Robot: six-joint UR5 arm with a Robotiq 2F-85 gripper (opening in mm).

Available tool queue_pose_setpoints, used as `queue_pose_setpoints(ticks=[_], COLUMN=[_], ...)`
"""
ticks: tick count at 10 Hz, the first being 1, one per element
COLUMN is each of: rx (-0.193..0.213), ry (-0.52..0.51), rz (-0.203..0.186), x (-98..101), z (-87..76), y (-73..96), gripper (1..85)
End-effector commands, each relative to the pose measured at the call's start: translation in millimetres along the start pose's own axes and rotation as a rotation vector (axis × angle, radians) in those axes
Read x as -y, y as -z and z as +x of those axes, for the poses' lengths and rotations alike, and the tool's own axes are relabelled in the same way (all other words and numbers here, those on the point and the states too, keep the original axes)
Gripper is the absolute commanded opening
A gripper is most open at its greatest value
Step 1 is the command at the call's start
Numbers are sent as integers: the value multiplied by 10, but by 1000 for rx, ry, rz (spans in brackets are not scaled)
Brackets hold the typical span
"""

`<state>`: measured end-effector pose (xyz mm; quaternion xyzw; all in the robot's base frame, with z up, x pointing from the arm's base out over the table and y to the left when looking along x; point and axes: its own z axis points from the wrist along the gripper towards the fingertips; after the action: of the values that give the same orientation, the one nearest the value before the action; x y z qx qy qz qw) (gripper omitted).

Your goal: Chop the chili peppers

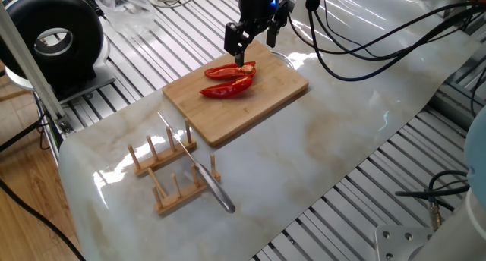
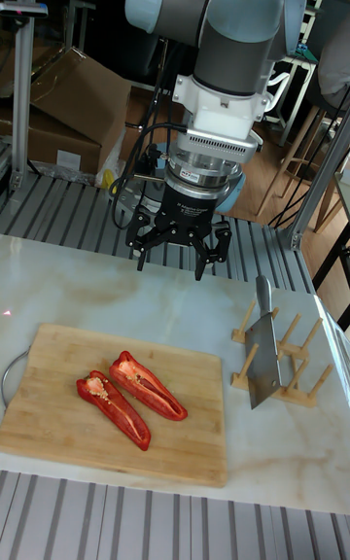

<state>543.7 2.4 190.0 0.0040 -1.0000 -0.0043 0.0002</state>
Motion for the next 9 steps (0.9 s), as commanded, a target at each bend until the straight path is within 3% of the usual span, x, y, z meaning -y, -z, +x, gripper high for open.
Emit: queue_pose_setpoints(ticks=[1,6,7,9], rx=[-53,-41,-35,17], ry=[-38,-43,-38,-24], rz=[-122,-121,-102,-75], x=[-341,-435,-438,-478], z=[133,105,91,-18], y=[23,-10,-39,-63], gripper=[13,13,13,13])
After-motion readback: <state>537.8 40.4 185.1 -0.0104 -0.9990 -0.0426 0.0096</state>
